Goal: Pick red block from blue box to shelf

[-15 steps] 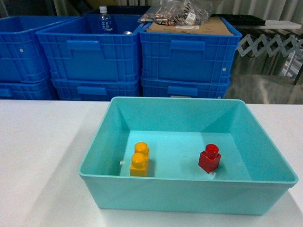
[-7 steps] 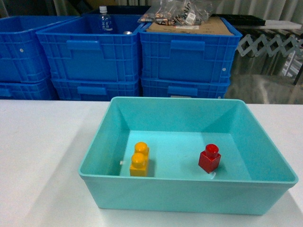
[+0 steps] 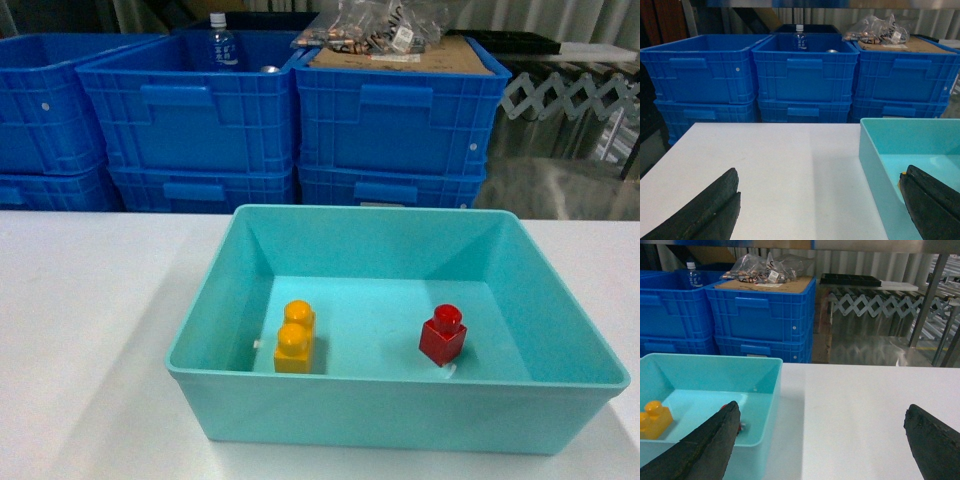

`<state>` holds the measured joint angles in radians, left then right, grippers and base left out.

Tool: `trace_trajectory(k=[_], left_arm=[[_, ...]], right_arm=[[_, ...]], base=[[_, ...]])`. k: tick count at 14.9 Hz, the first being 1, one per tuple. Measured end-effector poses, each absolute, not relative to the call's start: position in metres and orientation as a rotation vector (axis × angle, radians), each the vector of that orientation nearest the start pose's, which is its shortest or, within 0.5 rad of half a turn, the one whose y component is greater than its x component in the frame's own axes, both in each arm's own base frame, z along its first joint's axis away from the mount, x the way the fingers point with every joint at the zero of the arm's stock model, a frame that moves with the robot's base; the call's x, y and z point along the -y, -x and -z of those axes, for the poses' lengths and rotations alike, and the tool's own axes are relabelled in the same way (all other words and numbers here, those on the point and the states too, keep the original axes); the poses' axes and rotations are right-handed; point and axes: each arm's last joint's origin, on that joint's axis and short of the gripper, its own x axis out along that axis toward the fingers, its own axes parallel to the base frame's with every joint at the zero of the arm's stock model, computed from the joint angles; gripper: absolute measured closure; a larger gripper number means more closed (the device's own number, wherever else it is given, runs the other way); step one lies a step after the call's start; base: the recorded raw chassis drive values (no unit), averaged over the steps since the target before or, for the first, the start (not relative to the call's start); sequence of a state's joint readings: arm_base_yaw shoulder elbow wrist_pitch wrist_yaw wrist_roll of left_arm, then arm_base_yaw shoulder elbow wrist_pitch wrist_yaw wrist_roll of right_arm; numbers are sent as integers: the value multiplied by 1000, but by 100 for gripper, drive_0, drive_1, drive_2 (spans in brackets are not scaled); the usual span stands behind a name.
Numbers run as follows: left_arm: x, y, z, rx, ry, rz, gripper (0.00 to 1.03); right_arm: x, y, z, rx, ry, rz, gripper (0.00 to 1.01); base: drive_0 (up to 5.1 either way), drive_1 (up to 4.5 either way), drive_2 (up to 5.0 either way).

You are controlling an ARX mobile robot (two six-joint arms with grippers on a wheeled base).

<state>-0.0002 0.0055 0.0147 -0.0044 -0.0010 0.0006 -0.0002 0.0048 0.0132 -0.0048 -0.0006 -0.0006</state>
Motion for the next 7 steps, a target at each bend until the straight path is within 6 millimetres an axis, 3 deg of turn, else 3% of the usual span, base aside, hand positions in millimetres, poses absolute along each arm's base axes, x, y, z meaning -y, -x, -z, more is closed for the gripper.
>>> trace_trajectory(k=[4,5,7], left_arm=[[0,-97,-168,5,-1,-1,5],[0,-97,-168,5,-1,0,5],[0,-97,-168,5,-1,0,5]], right_arm=[[0,-97,-166,-35,12,-14,3],[-1,-102,-164,-154,47,-60,3],[-8,-118,-177,-174,78,-125,3]], base=[[0,0,0],[0,0,0],[0,0,0]])
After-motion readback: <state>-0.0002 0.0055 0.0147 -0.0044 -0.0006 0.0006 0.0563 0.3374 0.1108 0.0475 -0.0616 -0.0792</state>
